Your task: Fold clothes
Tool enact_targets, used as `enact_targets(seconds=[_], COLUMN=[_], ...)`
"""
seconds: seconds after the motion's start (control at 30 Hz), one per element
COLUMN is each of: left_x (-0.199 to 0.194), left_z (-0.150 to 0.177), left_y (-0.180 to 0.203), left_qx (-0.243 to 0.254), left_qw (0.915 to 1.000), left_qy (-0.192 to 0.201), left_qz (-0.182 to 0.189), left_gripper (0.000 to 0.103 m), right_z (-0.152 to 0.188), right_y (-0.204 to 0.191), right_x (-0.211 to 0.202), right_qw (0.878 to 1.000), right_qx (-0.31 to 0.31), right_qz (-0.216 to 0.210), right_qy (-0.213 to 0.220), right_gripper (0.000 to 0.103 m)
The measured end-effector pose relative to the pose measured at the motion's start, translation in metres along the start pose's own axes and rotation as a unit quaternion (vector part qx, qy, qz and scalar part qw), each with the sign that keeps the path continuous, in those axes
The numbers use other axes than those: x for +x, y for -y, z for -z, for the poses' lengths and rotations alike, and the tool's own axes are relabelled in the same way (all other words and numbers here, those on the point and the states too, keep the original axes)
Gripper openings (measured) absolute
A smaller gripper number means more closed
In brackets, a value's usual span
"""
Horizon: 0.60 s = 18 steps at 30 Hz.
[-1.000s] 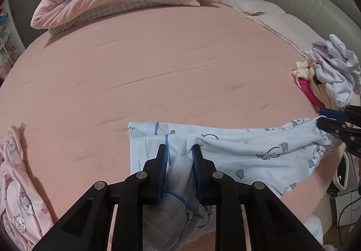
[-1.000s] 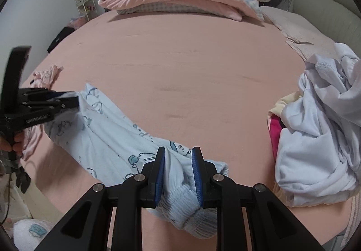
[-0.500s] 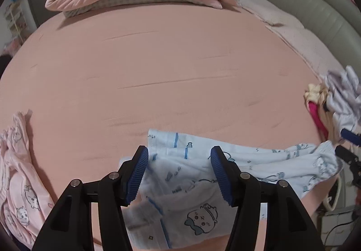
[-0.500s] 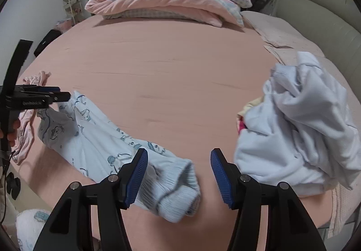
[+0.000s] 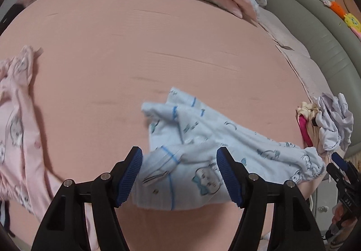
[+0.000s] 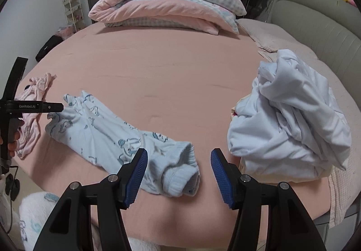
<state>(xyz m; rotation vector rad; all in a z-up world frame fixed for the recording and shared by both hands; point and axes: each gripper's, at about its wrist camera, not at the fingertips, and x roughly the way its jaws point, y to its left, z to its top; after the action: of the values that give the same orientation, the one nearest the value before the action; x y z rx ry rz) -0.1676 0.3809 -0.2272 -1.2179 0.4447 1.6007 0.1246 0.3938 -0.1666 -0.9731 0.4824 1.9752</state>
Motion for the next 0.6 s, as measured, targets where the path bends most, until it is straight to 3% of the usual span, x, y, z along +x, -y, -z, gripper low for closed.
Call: enact_targets(seconds=[0.53,0.6], left_x=[0.016,0.016], left_z=[0.004,0.004], left_y=[-0.007,-0.007], left_qx=[0.008,0.015], left_qw=[0.9999,0.9998], left_qy=[-0.009,-0.006], left_qz=[-0.008,-0.008], left_gripper=[0.067,0.067], right_z=[0.025,0.026], right_y=[-0.016,-0.013], right_x=[0.031,0.033], right_qw=[1.0,1.0], right_qx=[-0.013,0.0], right_qz=[0.005,0.006], right_qy=[0.006,0.015], right_gripper=[0.058,0.053])
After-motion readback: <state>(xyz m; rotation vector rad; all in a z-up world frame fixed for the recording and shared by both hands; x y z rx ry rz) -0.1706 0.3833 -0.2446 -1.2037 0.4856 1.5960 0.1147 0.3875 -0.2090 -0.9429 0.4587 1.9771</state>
